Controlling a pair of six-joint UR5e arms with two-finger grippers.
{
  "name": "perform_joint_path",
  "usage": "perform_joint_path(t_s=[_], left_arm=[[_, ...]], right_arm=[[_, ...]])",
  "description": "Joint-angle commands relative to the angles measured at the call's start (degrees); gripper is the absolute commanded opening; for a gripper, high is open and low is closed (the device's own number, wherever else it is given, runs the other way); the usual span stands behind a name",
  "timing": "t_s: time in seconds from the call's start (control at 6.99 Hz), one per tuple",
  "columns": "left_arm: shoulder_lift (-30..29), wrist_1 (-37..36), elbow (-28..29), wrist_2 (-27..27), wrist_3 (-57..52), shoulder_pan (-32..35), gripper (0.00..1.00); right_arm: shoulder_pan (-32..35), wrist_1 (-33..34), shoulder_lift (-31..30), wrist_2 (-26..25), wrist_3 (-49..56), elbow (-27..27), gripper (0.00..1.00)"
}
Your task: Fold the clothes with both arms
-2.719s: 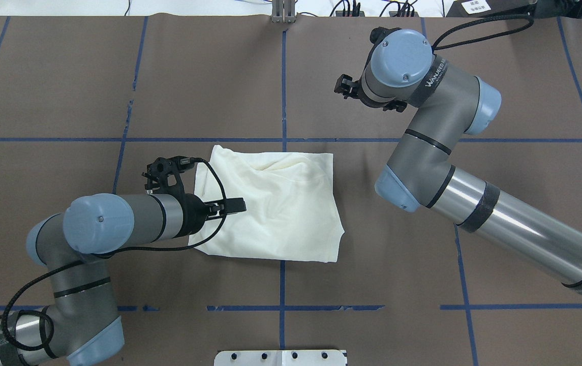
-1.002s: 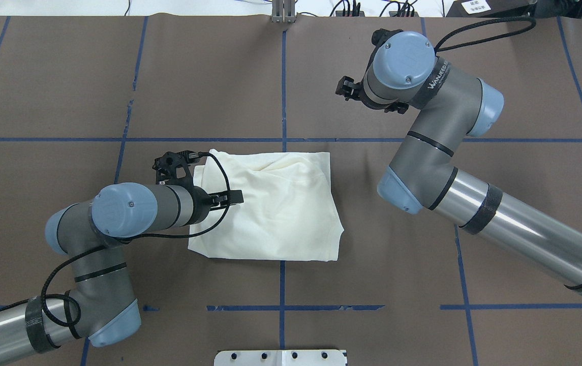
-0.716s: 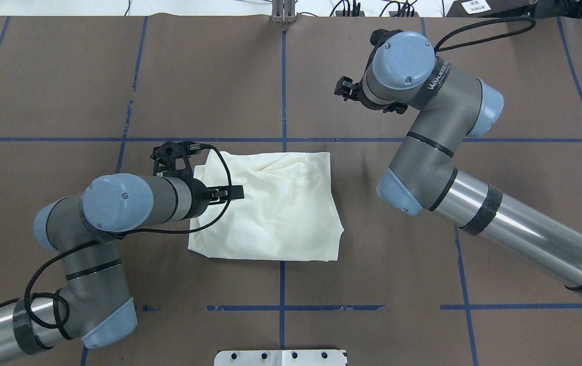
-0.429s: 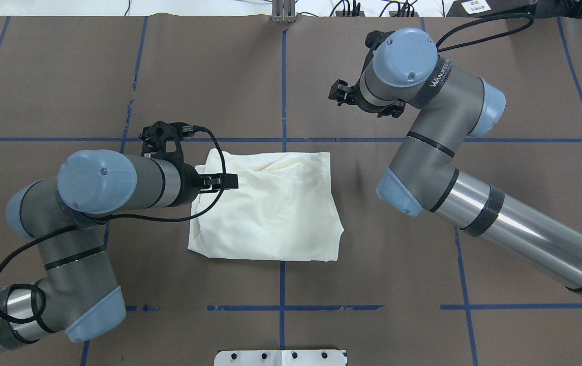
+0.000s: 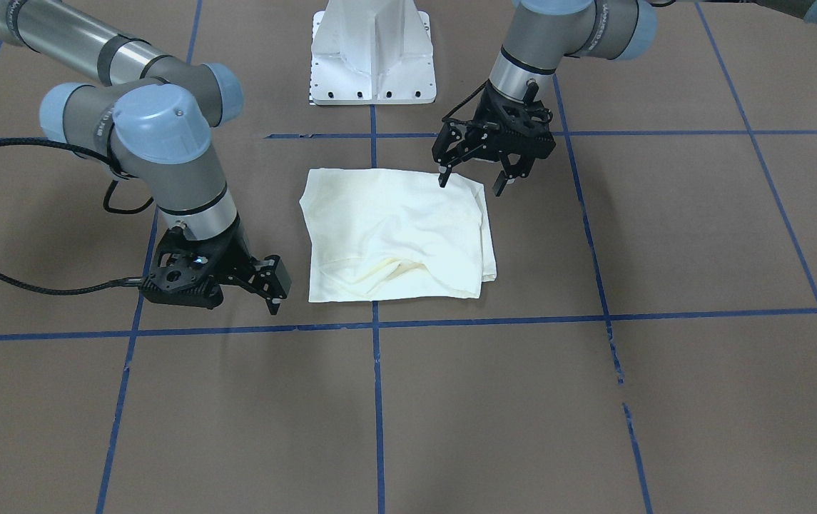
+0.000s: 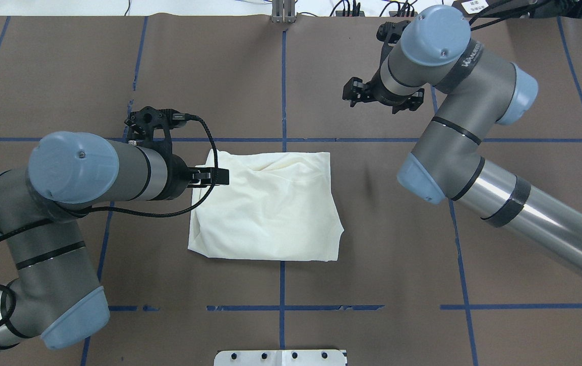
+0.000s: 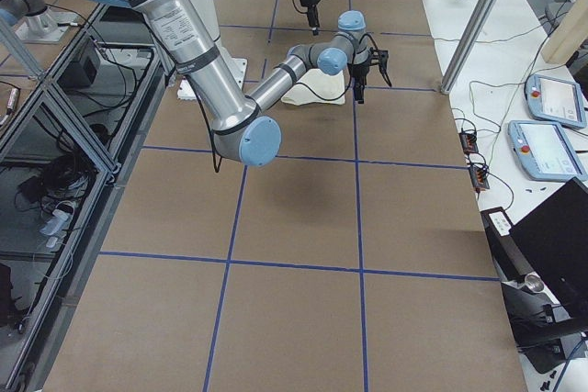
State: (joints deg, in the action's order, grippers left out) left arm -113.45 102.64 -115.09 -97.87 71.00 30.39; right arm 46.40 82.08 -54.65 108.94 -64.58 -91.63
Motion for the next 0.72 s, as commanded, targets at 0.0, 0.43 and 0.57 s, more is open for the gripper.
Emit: perform_joint_path(t_s=[0.0, 0.43, 0.57], left_arm=[[0.1, -9.2, -6.4, -0.1, -5.8, 1.6, 1.0], [10.8, -11.1, -12.9, -5.6, -19.8, 9.4, 1.0], [13.5, -11.1, -13.7, -6.4, -24.4, 12.7, 1.0]], right_arm=[[6.3, 7.2, -4.3, 5.5, 15.6, -5.0, 1.0], [15.5, 7.2, -17.6, 13.0, 32.5, -10.8, 1.0], [18.6, 6.9, -24.1, 14.0, 38.8, -12.9, 1.0]])
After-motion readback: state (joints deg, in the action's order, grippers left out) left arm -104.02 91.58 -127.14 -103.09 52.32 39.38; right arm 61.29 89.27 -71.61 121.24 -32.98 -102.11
